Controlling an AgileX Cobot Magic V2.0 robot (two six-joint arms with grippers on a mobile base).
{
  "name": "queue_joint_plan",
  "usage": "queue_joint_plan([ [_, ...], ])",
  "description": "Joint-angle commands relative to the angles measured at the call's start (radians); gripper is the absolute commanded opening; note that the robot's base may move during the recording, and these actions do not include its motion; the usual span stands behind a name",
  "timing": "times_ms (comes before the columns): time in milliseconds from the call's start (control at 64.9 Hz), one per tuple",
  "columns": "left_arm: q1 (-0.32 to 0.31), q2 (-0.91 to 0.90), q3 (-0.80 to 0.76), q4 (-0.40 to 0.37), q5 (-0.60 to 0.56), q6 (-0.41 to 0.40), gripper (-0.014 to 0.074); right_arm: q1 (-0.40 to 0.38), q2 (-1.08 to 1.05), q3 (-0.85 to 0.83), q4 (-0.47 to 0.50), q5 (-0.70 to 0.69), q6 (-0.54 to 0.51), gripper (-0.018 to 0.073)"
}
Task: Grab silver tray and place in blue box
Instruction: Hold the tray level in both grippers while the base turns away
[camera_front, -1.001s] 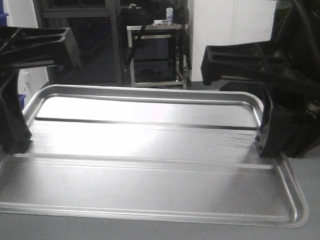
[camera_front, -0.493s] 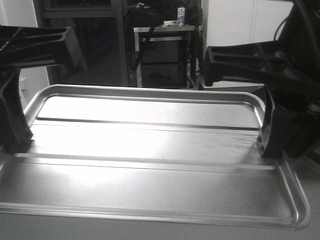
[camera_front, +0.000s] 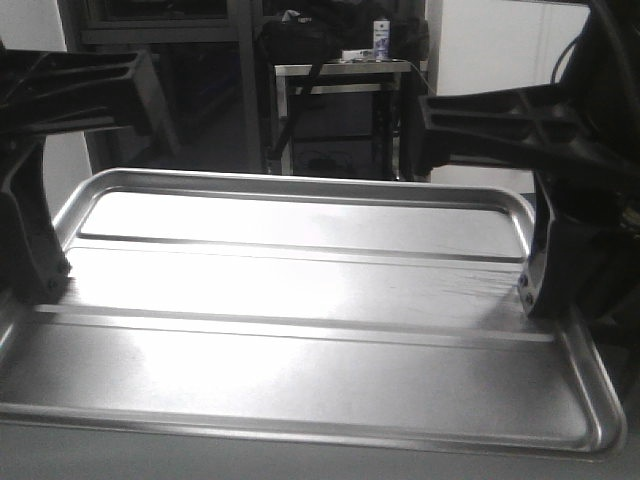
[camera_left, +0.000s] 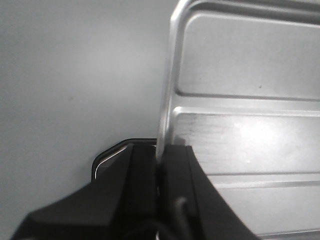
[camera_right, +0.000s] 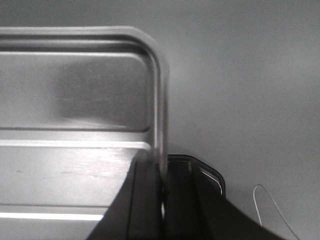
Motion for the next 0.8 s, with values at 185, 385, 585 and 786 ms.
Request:
queue_joint_plan([
  [185,-0.004,-0.025,-0.023,0.044,0.018,-0.011,-0.0104,-0.004,-0.028,-0.020,-0.048,0.040,-0.004,0.0050],
  [385,-0.004,-0.025,-0.023,0.044,0.018,-0.011,-0.0104,-0.004,-0.028,-0.020,-0.048,0.042,-0.004,0.0050],
  [585,-0.004,-0.025,-0.023,0.045,0.018,-0.011,-0.0104,-0.004,-0.028,-0.020,-0.048,0.043,-0.004,0.0050],
  [786,-0.004,-0.025,-0.023,0.045,0.018,-0.011,-0.0104,-0.004,-0.028,-0.020,-0.048,0.044,-0.004,0.0050],
])
